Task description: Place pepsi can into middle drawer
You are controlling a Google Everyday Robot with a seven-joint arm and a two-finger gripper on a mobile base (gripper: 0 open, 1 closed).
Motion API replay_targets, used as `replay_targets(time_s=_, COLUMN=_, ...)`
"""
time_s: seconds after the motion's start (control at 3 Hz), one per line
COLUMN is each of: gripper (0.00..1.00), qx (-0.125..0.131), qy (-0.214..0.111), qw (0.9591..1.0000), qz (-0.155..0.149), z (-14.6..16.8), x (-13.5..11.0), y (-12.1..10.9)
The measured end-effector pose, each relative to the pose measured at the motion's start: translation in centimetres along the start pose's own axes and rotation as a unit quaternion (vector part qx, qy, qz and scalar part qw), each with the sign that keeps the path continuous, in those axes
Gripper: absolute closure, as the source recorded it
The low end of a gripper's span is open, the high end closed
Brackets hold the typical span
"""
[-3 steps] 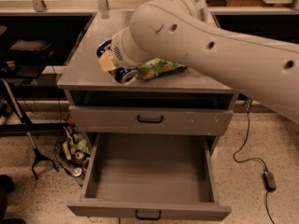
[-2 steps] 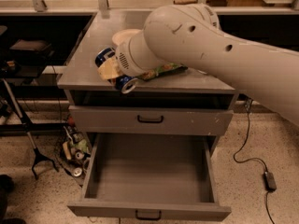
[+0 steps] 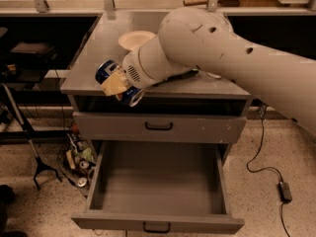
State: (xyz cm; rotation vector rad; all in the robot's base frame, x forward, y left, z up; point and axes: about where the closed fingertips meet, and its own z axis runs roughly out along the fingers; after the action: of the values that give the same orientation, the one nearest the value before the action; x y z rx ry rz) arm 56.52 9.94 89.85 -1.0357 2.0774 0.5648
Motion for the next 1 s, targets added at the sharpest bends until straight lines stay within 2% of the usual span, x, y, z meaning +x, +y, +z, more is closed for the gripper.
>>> replay_targets(time_s=0.33, gripper=1.00, qx=0.001, qy=0.000, qw=1.0000, qz=0.000, z=0.0, x=-0.1, y=0.0)
replay_targets(time_s=0.67, gripper=1.00, qx=-0.028, qy=-0.005, qw=0.9990, qz=-0.035, z=1.7, x=1.0, y=1.1)
replay_targets(time_s=1.0, gripper=1.00, qx=-0.053, qy=-0.005, qw=0.9968, qz=-0.060, z=3.3, x=3.6, y=2.2)
